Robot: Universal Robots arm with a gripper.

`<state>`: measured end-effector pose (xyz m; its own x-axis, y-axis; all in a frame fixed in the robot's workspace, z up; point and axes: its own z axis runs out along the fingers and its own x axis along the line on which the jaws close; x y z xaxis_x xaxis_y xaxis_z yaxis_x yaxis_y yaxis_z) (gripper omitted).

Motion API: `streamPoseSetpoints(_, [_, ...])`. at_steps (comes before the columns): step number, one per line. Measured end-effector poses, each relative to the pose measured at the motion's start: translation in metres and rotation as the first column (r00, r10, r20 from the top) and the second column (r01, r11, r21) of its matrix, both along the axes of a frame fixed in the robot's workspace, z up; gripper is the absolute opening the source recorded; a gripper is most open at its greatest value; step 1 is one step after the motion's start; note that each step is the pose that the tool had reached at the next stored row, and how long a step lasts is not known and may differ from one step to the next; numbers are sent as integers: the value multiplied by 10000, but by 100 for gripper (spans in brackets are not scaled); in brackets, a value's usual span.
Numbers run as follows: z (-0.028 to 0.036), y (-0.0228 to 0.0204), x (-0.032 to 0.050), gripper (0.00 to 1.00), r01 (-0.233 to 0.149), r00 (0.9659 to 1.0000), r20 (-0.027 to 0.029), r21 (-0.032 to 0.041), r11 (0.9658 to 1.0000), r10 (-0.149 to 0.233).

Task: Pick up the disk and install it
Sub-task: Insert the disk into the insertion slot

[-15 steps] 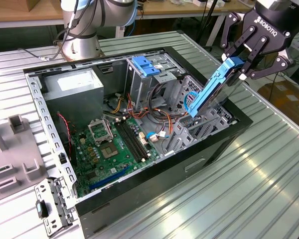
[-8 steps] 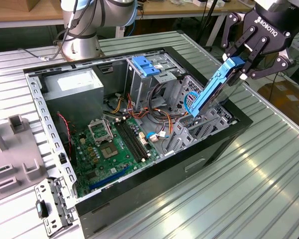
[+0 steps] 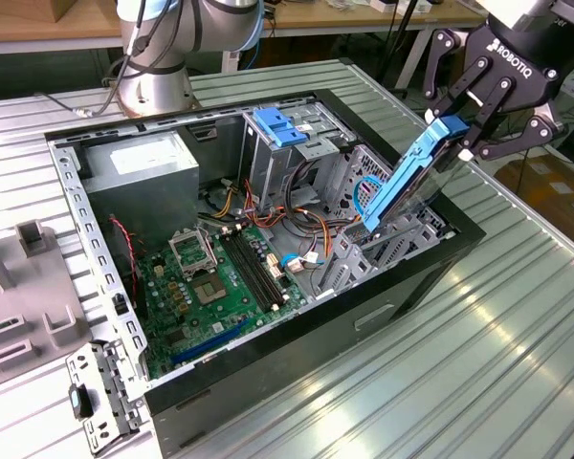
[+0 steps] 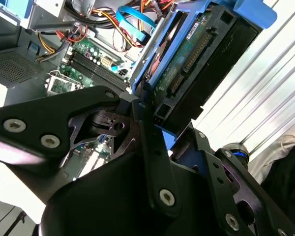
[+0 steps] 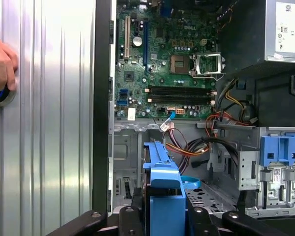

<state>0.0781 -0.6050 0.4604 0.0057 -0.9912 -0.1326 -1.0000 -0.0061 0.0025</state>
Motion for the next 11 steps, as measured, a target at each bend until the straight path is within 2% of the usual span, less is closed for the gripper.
streamPoseSetpoints(11, [-80, -11, -70, 37, 56, 10000, 0, -19, 10000, -56])
